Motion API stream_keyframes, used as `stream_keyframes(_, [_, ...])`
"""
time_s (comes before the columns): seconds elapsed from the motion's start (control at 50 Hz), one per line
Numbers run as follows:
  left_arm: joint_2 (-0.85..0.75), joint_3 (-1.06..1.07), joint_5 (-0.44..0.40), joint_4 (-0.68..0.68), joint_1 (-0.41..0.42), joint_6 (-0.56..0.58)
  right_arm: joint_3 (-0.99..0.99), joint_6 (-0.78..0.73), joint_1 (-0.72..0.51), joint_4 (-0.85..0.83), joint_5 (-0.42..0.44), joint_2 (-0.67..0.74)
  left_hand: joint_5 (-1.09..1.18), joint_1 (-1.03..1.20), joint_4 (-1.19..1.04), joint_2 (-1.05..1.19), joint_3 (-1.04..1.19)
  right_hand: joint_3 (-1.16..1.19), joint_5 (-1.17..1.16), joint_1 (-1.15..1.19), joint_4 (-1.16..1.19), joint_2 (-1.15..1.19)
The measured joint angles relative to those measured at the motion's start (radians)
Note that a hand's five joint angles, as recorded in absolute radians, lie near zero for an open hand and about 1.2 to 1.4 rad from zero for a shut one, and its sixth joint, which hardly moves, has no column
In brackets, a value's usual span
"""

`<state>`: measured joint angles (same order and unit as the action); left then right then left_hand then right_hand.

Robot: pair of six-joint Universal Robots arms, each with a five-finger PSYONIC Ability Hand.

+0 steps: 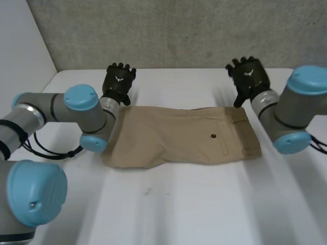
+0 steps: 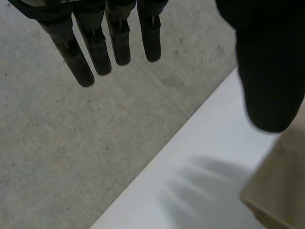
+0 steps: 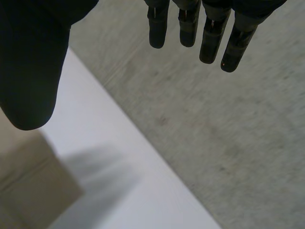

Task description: Fold the shorts.

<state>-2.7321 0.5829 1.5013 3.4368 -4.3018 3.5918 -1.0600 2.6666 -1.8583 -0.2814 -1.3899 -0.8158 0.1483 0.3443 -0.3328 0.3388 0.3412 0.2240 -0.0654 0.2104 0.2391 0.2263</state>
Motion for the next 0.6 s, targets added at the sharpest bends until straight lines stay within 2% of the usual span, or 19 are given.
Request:
stream_keyframes(0.06, [0.066,0.079,-0.001,0.0,0.003,-0.002,-0.072,0.031,0.005,0.003,0.003,-0.101,-0.064,-0.072,0.066,-0.069,-0.072,0.0,0.0,0.0,0.0,0.0])
stream_keyframes(0.1, [0.078,0.094,-0.002,0.0,0.004,-0.002,-0.082,0.035,0.005,0.004,0.003,-0.114,-0.064,-0.072,0.066,-0.069,-0.072,0.0,0.0,0.0,0.0,0.0])
stream_keyframes(0.12, [0.147,0.18,-0.002,-0.001,0.006,-0.004,-0.151,0.054,0.01,0.009,0.006,-0.194,-0.095,-0.112,0.109,-0.115,-0.109,0.0,0.0,0.0,0.0,0.0])
stream_keyframes(0.24, [0.292,0.363,-0.001,-0.004,0.008,-0.021,-0.291,0.069,0.033,0.044,0.008,-0.308,-0.095,-0.112,0.111,-0.12,-0.11,0.017,-0.01,0.005,0.004,0.014])
stream_keyframes(0.28, [0.356,0.447,0.0,-0.007,0.007,-0.042,-0.343,0.07,0.045,0.074,0.009,-0.333,-0.095,-0.112,0.111,-0.121,-0.11,0.101,-0.084,0.066,0.084,0.098])
stream_keyframes(0.46, [0.568,0.734,0.021,-0.026,0.007,-0.188,-0.512,0.064,0.087,0.187,0.057,-0.375,-0.095,-0.112,0.111,-0.122,-0.11,0.216,-0.185,0.169,0.204,0.209])
stream_keyframes(0.6, [0.699,0.931,0.057,-0.039,0.008,-0.301,-0.599,0.051,0.125,0.175,0.132,-0.351,-0.095,-0.112,0.111,-0.122,-0.11,0.344,-0.3,0.276,0.328,0.344])
